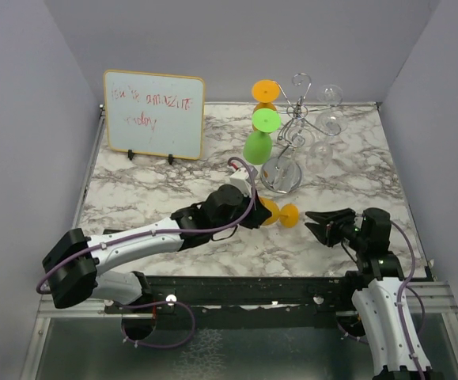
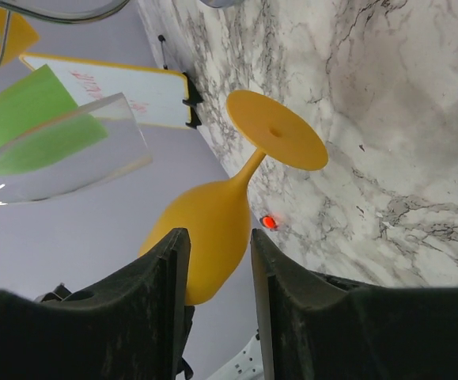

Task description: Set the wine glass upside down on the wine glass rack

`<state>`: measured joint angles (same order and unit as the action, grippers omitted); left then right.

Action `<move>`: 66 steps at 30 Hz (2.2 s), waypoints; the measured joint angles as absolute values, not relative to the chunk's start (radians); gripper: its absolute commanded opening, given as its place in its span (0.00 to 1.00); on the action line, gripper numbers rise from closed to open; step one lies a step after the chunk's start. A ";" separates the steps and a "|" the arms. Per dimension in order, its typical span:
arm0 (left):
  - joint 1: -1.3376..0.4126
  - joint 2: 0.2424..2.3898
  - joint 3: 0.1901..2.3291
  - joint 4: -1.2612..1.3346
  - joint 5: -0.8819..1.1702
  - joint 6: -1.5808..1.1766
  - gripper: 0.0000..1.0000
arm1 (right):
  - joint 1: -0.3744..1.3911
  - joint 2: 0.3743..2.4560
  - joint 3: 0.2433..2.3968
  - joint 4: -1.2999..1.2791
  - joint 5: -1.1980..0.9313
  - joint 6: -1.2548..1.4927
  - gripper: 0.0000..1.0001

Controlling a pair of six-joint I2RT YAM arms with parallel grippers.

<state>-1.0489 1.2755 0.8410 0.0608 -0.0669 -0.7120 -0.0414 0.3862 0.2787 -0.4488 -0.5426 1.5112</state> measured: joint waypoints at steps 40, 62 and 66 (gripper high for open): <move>-1.187 1.425 0.876 0.357 -0.145 -0.638 0.00 | -0.041 0.556 0.244 -0.297 -0.501 1.582 0.40; -1.211 1.461 0.873 0.409 -0.134 -0.575 0.00 | -0.041 0.604 0.250 -0.255 -0.495 1.629 0.08; -1.215 1.461 0.859 0.413 -0.123 -0.574 0.11 | -0.047 0.610 0.257 -0.244 -0.489 1.641 0.01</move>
